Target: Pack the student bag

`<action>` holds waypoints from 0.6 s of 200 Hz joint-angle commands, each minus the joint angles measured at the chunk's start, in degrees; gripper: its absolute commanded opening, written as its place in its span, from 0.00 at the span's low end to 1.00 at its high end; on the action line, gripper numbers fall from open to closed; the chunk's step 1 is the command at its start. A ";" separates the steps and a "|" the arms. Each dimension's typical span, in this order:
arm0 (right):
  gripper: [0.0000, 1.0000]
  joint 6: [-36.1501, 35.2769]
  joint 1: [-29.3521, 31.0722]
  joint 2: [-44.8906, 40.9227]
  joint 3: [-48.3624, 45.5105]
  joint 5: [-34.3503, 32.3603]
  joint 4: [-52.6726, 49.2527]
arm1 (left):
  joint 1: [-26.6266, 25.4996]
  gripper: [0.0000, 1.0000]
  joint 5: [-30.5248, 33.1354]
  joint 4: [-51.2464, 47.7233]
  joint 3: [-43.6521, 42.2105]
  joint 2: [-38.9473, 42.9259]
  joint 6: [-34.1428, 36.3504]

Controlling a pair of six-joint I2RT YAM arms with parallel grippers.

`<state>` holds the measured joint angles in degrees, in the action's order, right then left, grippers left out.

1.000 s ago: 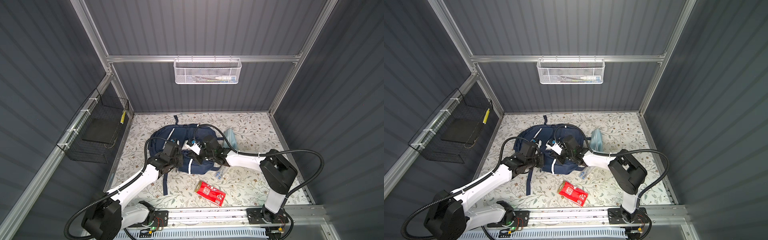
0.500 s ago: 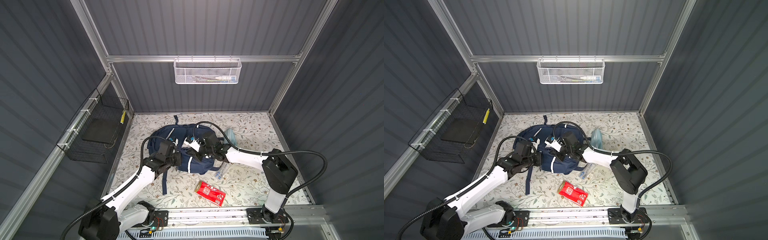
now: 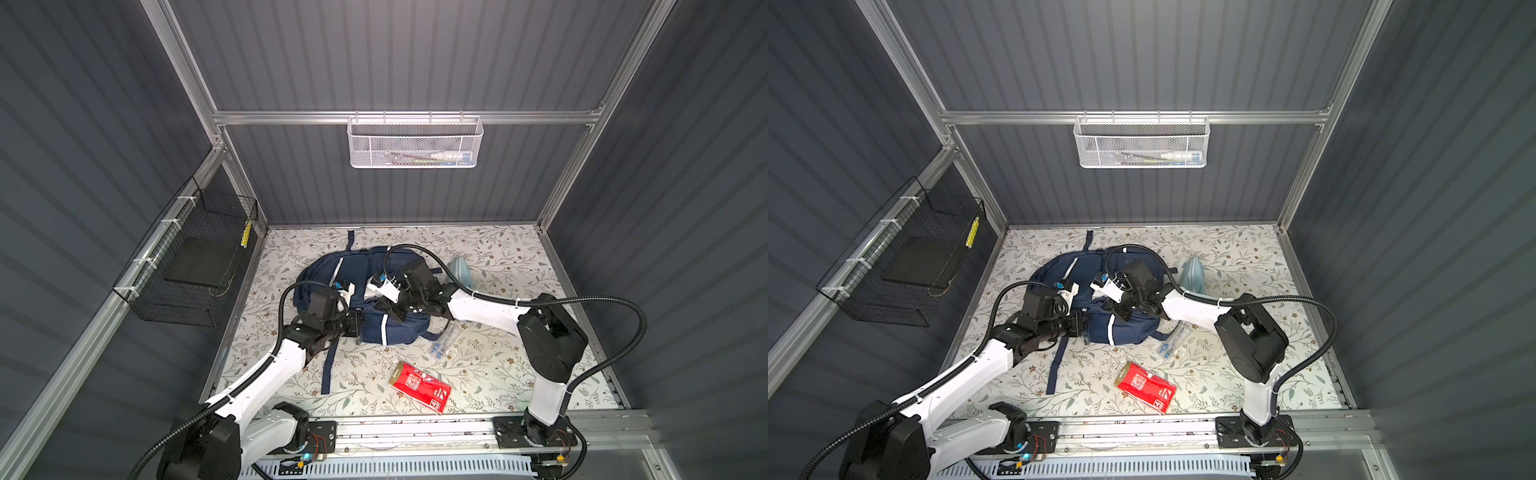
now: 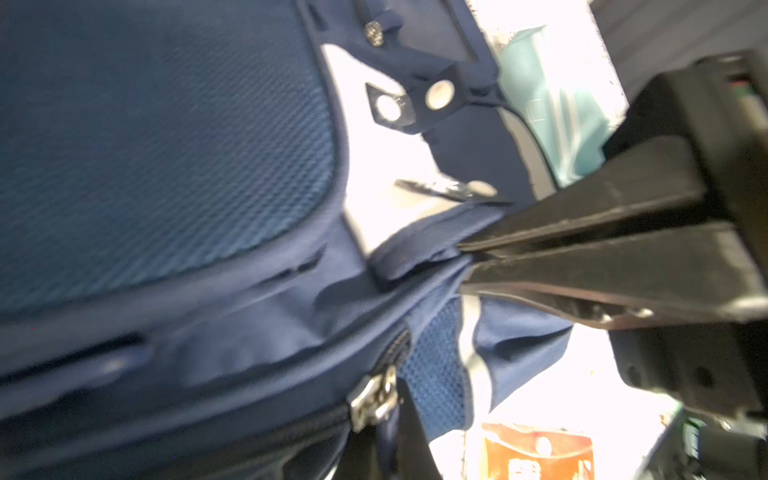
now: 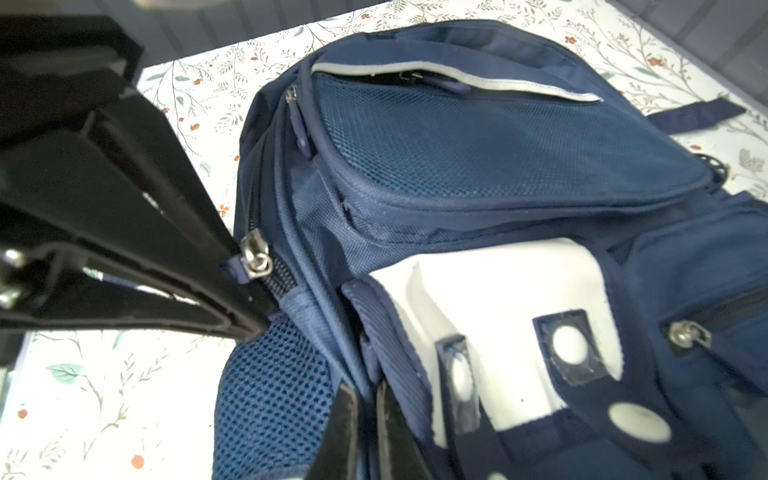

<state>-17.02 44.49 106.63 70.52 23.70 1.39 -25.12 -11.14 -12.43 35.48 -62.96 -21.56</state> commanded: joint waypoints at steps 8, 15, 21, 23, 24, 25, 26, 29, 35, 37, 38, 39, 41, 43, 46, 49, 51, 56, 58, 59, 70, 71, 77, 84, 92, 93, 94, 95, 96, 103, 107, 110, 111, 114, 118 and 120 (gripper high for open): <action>0.00 -4.23 -6.66 1.32 0.38 -13.68 -0.83 | 0.08 0.00 13.69 -18.77 3.01 0.98 -5.05; 0.00 -5.02 -6.93 1.07 0.21 -14.01 -1.26 | 0.12 0.00 16.93 -20.01 3.21 1.42 -6.00; 0.00 -5.65 -7.19 0.97 -0.05 -14.11 -1.38 | 0.36 0.00 18.94 -20.54 3.35 1.85 -6.52; 0.00 -5.88 -7.15 0.87 -0.21 -14.17 -1.34 | 0.56 0.00 19.69 -20.67 3.40 1.91 -6.62; 0.00 -5.95 -7.14 0.78 -0.34 -14.19 -1.32 | 0.63 0.00 19.85 -20.69 3.43 2.03 -6.63; 0.00 -6.07 -7.23 0.77 -0.41 -14.20 -1.31 | 0.75 0.00 19.85 -20.74 3.48 2.04 -6.55; 0.00 -6.17 -7.27 0.73 -0.48 -14.25 -1.22 | 0.85 0.00 20.21 -20.81 3.51 2.04 -6.52; 0.00 -6.42 -7.37 0.61 -0.74 -14.37 -0.99 | 1.17 0.00 20.44 -20.93 3.72 2.14 -6.48; 0.00 -6.88 -7.67 0.44 -1.22 -14.56 -0.67 | 1.97 0.00 20.80 -21.31 4.37 2.18 -6.37; 0.00 -7.00 -7.80 0.36 -1.34 -14.56 -0.59 | 2.24 0.00 20.71 -21.34 4.58 2.22 -6.32; 0.00 -7.12 -7.86 0.35 -1.39 -14.52 -0.55 | 2.48 0.00 20.67 -21.38 4.68 2.22 -6.35; 0.00 -7.18 -7.94 0.30 -1.46 -14.54 -0.53 | 2.68 0.00 20.65 -21.35 4.77 2.22 -6.33; 0.00 -7.31 -8.06 0.19 -1.51 -14.56 -0.43 | 3.03 0.00 20.48 -21.33 4.94 2.12 -6.31; 0.00 -7.39 -8.25 0.17 -1.65 -14.56 -0.36 | 3.54 0.00 20.28 -21.37 5.14 2.09 -6.30; 0.00 -7.49 -8.46 0.02 -1.87 -14.56 -0.22 | 4.41 0.00 19.83 -21.28 5.32 1.98 -6.03; 0.00 -7.52 -8.82 -0.09 -1.97 -14.52 0.00 | 5.13 0.00 19.34 -21.14 5.61 1.92 -5.78; 0.00 -7.44 -9.14 -0.19 -2.05 -14.51 0.08 | 5.71 0.00 19.14 -21.08 5.79 1.84 -5.53; 0.00 -7.36 -9.88 -0.45 -2.33 -13.87 0.38 | 7.16 0.00 18.69 -20.90 6.06 1.50 -4.96; 0.00 -7.23 -10.09 -0.61 -2.39 -13.62 0.55 | 7.78 0.00 18.56 -20.85 6.15 1.28 -4.71; 0.00 -7.19 -10.24 -0.62 -2.48 -13.52 0.68 | 8.10 0.00 18.41 -20.82 6.20 1.22 -4.54; 0.00 -6.78 -11.62 -1.35 -2.92 -12.05 1.49 | 12.39 0.00 17.05 -20.51 6.28 0.35 -3.70; 0.00 -6.71 -11.71 -1.43 -2.97 -12.03 1.63 | 12.87 0.00 16.69 -20.43 6.18 0.32 -3.64; 0.00 -6.64 -12.16 -1.76 -3.25 -11.99 2.08 | 15.12 0.00 14.57 -19.52 5.78 0.74 -3.49; 0.00 -6.88 -12.25 -2.03 -3.47 -11.69 2.57 | 17.03 0.00 12.15 -18.20 5.06 1.75 -3.67; 0.00 -7.07 -12.40 -2.06 -3.72 -12.10 3.27 | 17.71 0.00 11.24 -17.18 4.54 3.45 -4.51; 0.00 -7.07 -12.36 -2.05 -3.72 -12.19 3.36 | 17.73 0.00 11.23 -17.18 4.48 3.72 -4.57; 0.00 -7.11 -12.39 -2.04 -3.77 -12.32 3.40 | 17.73 0.00 11.27 -17.15 4.49 3.94 -4.60; 0.00 -7.18 -12.40 -2.04 -3.75 -12.43 3.42 | 17.74 0.00 11.34 -17.13 4.50 4.14 -4.70; 0.00 -7.21 -12.36 -2.04 -3.78 -12.57 3.44 | 17.74 0.00 11.28 -17.07 4.55 4.32 -4.75; 0.00 -7.18 -12.53 -1.66 -3.64 -13.60 3.45 | 17.74 0.00 10.34 -17.17 4.86 5.60 -4.52; 0.00 -6.77 -12.85 -1.38 -3.52 -14.10 3.59 | 17.74 0.00 9.68 -17.59 5.25 6.04 -4.19; 0.00 -6.35 -13.22 -1.29 -3.47 -14.31 3.80 | 17.74 0.00 9.04 -18.17 5.75 6.34 -3.82; 0.00 -6.18 -13.30 -1.22 -3.46 -14.35 3.89 | 17.70 0.00 8.68 -18.34 5.88 6.44 -3.70; 0.00 -5.53 -13.63 -1.09 -3.46 -14.34 4.13 | 17.66 0.00 7.81 -18.86 6.28 6.51 -3.26; 0.00 -4.82 -14.08 -1.09 -3.56 -14.05 4.27 | 17.65 0.00 6.18 -19.30 6.72 6.66 -2.73; 0.00 -4.50 -14.28 -1.08 -3.62 -13.86 4.38 | 17.65 0.00 5.04 -19.41 6.86 6.59 -2.53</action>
<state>-23.42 42.44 106.87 69.10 26.85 9.67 -13.74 -15.97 -20.60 40.88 -60.75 -24.16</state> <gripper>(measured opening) 0.070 0.082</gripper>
